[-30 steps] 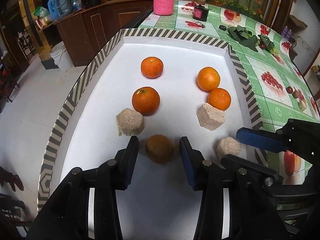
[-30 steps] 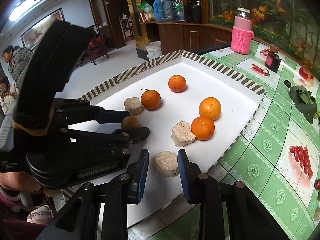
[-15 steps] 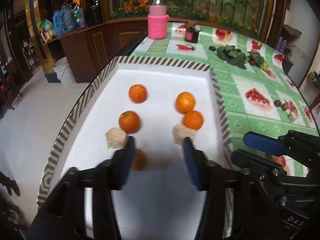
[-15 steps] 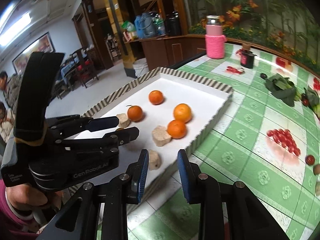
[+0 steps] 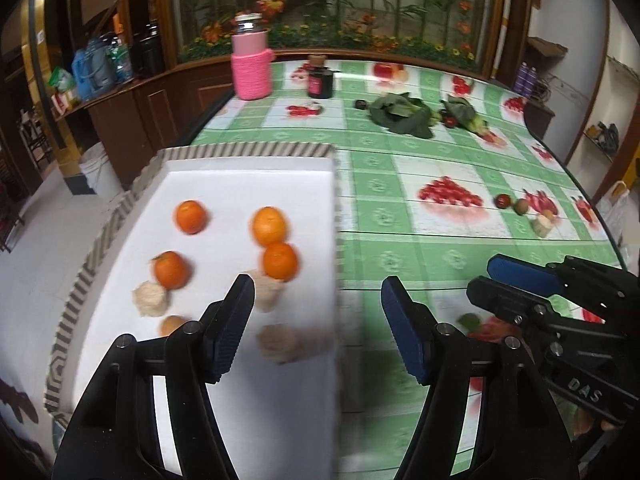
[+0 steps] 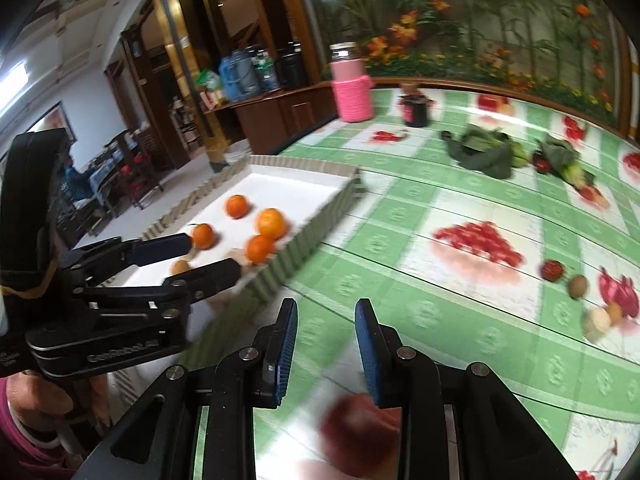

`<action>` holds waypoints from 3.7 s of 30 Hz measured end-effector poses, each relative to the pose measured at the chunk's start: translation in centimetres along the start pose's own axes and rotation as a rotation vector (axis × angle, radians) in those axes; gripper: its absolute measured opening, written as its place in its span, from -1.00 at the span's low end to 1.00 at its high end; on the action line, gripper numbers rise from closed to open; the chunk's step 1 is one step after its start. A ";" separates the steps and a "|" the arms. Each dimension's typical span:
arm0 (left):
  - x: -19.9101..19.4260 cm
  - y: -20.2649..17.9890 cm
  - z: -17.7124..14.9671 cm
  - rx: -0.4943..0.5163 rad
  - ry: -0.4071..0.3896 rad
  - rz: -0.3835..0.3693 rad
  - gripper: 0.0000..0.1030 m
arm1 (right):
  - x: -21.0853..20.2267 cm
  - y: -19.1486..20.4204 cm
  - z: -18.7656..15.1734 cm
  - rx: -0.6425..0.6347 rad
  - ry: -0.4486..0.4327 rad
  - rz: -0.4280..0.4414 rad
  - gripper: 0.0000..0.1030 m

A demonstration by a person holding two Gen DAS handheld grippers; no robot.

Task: Organize fruits
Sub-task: 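Move both open grippers back over the cloth, then grasp another beige round cake with the right gripper while the left grasps a red date, then carry the beige cake and the red date over the tray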

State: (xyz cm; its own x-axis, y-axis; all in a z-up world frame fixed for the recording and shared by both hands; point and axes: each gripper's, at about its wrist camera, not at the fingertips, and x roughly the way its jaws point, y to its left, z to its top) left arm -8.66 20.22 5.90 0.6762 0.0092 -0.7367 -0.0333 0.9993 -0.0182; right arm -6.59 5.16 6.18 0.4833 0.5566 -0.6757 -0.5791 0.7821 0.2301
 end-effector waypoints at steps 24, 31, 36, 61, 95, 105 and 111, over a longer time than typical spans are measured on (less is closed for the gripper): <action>5.0 -11.9 3.5 0.114 0.129 -0.224 0.29 | -5.4 -18.8 -2.9 0.282 0.020 -0.302 -0.44; 6.9 -13.3 4.2 0.119 0.168 -0.222 0.29 | -3.2 -18.9 -2.6 0.241 0.071 -0.275 -0.44; 7.4 -13.6 4.7 0.125 0.166 -0.220 0.29 | -2.5 -19.2 -2.2 0.234 0.075 -0.286 -0.40; 13.5 -19.8 8.6 0.322 0.190 -0.217 0.29 | -2.6 -20.7 -2.3 0.276 0.017 -0.193 -0.43; 4.4 -12.8 3.1 0.186 0.090 -0.193 -0.50 | -2.4 -12.6 -2.4 0.213 0.012 -0.110 -0.44; 1.3 -8.7 2.0 0.143 0.009 -0.123 -0.50 | -1.1 -7.9 -1.9 0.169 0.021 -0.075 -0.44; 0.5 -5.8 1.7 0.090 -0.007 -0.091 -0.50 | -0.5 -5.3 -1.1 0.118 0.029 -0.062 -0.44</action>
State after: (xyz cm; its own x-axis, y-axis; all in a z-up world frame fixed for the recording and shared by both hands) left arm -6.89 14.52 6.84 0.6786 -0.0815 -0.7299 0.0944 0.9953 -0.0233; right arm -4.51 0.42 4.51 0.4957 0.4996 -0.7104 -0.4665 0.8431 0.2674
